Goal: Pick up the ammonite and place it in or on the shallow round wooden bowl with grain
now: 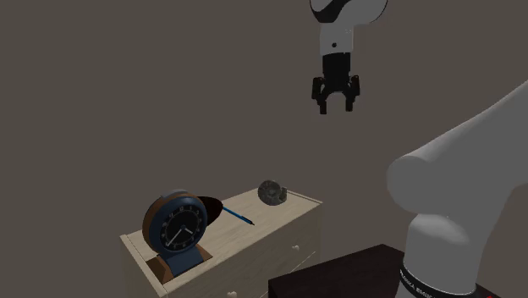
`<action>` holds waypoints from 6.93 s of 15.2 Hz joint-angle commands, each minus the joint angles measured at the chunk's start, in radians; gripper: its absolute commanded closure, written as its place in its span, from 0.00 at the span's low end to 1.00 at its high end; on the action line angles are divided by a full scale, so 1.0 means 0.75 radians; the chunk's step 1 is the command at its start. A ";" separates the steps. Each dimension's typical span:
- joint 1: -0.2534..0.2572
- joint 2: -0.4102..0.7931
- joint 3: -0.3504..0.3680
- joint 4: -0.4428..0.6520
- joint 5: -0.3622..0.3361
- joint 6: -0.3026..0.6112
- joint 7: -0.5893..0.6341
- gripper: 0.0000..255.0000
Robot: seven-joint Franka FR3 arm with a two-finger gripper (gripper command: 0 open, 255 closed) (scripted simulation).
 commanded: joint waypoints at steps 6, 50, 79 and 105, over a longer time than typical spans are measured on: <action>0.082 0.155 0.007 -0.062 -0.050 0.226 -0.196 0.00; 0.277 0.925 0.110 -0.152 -0.375 1.128 -0.713 1.00; 0.381 0.796 0.227 0.190 -0.233 0.633 -0.684 1.00; 0.634 1.322 0.450 0.739 -0.388 0.462 -0.179 1.00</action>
